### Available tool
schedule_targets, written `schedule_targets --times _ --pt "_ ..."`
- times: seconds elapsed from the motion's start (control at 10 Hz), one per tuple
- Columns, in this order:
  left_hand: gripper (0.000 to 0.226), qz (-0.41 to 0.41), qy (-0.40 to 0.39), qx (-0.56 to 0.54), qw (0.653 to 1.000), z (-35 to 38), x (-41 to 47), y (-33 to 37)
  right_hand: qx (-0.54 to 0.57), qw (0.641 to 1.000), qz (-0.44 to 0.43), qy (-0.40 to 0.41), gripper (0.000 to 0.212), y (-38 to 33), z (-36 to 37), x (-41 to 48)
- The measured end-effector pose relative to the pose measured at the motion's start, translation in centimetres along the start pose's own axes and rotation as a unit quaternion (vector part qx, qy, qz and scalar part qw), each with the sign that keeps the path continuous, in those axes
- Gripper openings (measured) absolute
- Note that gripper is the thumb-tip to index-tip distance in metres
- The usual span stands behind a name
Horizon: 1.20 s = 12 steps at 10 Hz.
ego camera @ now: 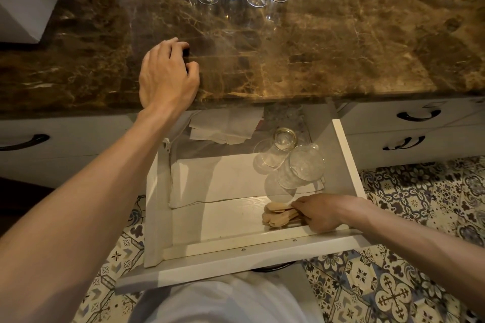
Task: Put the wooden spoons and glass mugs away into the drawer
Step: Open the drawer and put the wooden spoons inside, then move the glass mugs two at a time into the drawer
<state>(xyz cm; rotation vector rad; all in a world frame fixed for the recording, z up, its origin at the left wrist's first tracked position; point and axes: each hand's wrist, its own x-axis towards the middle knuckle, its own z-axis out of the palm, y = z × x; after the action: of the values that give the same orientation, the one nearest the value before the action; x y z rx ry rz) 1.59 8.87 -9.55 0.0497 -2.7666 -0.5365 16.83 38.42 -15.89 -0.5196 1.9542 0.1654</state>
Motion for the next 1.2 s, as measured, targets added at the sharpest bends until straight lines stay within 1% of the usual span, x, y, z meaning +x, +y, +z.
schedule_targets --times 0.1,0.3,0.4,0.6,0.7,0.8,0.9,1.0,1.1,1.2 --pt "0.044 0.001 0.001 -0.001 1.0 -0.1 0.0 0.0 0.002 1.0 -0.002 0.015 0.035 -0.1 -0.1 -0.1" --pt "0.044 0.001 -0.001 -0.001 1.0 -0.2 -0.1 0.1 -0.004 0.999 -0.004 0.034 0.036 -0.1 0.0 0.1" --pt "0.044 0.001 -0.003 0.001 1.0 -0.2 -0.1 0.1 -0.007 0.999 -0.004 0.04 0.034 -0.1 -0.1 0.0" --pt "0.044 0.001 -0.001 0.003 1.0 -0.2 0.0 0.0 -0.016 0.999 0.004 0.044 0.031 -1.5 -1.4 -1.4" --pt "0.044 0.0 0.0 0.001 1.0 -0.1 0.0 0.1 -0.003 0.998 -0.013 0.056 0.031 -2.9 -3.3 -3.0" --pt "0.044 0.002 -0.002 -0.005 1.0 -0.1 0.0 0.0 0.018 0.995 -0.032 0.088 0.036 -3.8 -5.3 -4.2" --pt "0.044 0.003 -0.015 -0.018 1.0 -0.1 0.2 -0.2 0.049 0.986 -0.062 0.145 0.041 -4.7 -9.2 -5.5" --pt "0.044 -0.002 -0.024 -0.027 0.999 -0.2 0.3 -0.3 0.078 0.974 -0.075 0.197 0.038 -4.8 -11.7 -6.0" --pt "0.044 -0.008 -0.028 -0.036 0.999 -0.2 0.5 -0.2 0.15 0.946 -0.094 0.272 0.033 -4.2 -15.0 -6.0" --pt "0.043 -0.015 -0.03 -0.045 0.998 -0.2 0.6 -0.1 0.193 0.92 -0.106 0.324 0.03 -3.9 -17.0 -5.6"
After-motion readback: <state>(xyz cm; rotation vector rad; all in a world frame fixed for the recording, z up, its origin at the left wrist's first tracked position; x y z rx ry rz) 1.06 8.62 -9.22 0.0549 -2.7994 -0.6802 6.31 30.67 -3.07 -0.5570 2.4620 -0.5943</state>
